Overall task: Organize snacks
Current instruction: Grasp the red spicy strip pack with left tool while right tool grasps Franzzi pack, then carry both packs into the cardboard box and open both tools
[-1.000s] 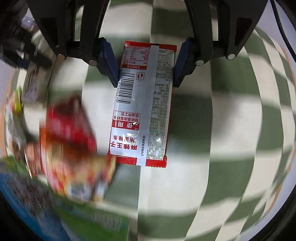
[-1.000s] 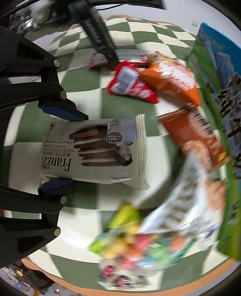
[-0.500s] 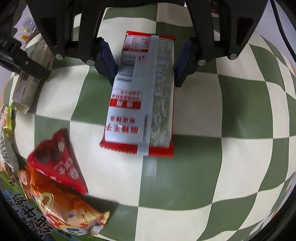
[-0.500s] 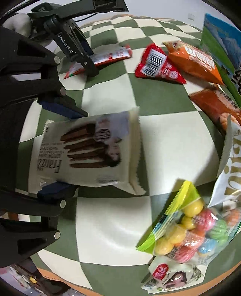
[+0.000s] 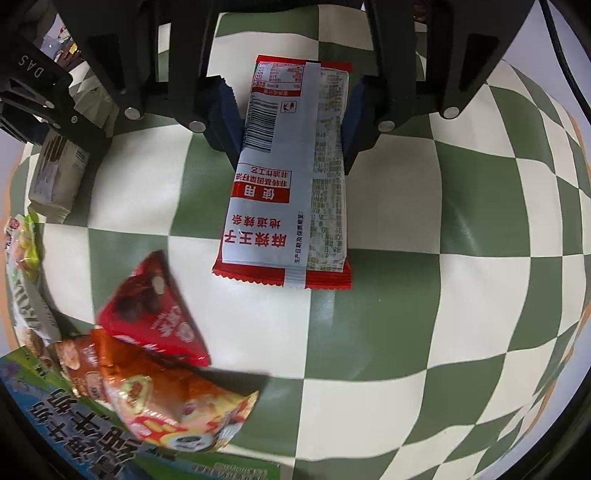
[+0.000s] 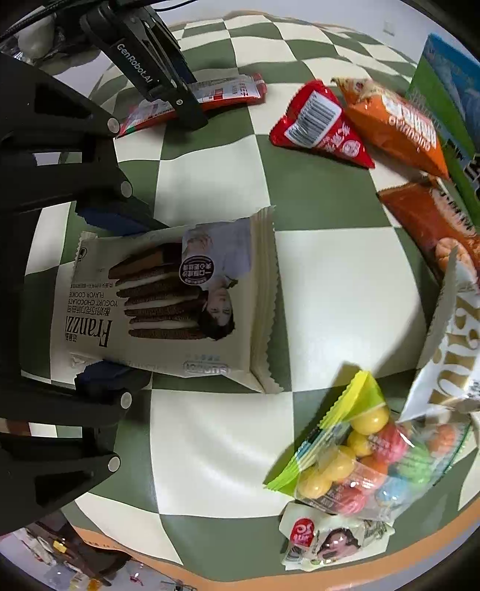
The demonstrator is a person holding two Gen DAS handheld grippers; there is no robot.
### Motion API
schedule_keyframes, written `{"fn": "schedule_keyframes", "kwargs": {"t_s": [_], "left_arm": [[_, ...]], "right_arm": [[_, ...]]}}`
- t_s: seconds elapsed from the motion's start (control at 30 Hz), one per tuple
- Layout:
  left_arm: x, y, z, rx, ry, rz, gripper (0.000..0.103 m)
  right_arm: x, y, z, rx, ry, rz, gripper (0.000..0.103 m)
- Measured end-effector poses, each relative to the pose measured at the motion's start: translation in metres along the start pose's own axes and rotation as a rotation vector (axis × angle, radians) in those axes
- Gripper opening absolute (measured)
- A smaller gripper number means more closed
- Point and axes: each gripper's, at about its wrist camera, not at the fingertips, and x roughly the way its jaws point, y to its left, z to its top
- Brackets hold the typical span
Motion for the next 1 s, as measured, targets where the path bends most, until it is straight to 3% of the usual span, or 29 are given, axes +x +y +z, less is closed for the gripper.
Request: {"fn": "schedule_keyframes", "kwargs": {"t_s": [0.23,0.43,0.67,1.0], "left_arm": [[-0.055,-0.003,0.000,0.083,-0.093,-0.031,0.044],[-0.112,-0.016,0.004,0.109,-0.210,-0.093,0.044],[-0.168,-0.028,0.041,0.126,-0.463,-0.191,0.044],[-0.228,-0.053,0.094,0.116,-0.543,-0.275,0.044]], "right_arm": [[-0.033,0.006,-0.007,-0.017,-0.052,0.054,0.059],[-0.106,-0.004,0.009,-0.046,-0.172,0.096,0.059],[-0.181,0.002,0.031,-0.101,-0.343,0.069,0.059],[-0.251,0.004,0.076,-0.105,-0.480,0.105,0.059]]}}
